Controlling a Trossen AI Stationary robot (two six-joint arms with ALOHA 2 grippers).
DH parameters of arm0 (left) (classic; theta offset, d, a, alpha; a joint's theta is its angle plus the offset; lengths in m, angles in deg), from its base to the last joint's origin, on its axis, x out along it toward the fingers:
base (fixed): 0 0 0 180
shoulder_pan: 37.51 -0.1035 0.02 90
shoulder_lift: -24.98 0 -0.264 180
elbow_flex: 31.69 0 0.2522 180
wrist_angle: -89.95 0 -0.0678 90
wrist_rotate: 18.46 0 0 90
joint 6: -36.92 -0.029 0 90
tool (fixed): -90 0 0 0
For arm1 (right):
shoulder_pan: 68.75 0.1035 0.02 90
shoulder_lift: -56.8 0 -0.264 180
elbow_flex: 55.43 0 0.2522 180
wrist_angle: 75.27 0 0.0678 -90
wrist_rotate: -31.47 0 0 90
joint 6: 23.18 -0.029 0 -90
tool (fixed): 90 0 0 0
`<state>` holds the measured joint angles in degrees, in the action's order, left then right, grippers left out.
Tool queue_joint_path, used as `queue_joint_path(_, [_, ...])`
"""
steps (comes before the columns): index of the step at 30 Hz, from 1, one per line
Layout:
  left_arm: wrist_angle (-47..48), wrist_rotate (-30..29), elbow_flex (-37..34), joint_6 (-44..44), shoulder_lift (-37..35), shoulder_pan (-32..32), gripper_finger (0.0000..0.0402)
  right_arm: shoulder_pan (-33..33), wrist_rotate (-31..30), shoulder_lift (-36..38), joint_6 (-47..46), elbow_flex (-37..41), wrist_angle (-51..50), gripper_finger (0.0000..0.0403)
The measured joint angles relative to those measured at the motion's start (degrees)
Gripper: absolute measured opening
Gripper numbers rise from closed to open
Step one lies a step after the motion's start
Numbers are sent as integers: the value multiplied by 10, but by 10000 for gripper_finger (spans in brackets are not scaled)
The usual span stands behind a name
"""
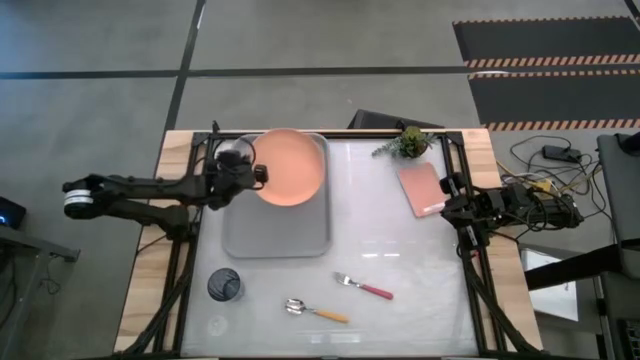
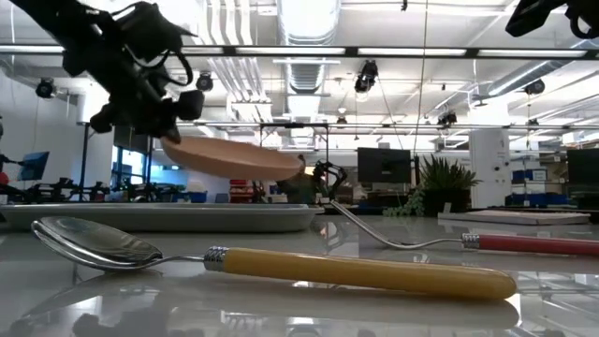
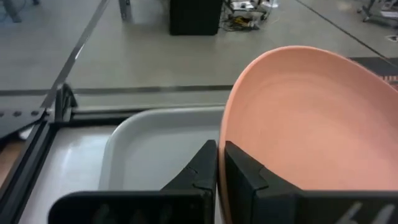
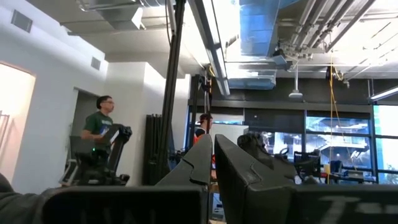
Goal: Pick and place plate/cup/fork/spoon on tray
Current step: Put the orange plate on the gray serving tray
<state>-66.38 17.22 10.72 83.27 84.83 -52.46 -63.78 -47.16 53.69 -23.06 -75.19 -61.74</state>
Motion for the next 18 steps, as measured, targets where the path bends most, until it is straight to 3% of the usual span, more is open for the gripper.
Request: queue_joint_path(18, [-9, -15, -53, 89, 61, -54, 0, 0, 0, 0, 5, 0, -2, 9])
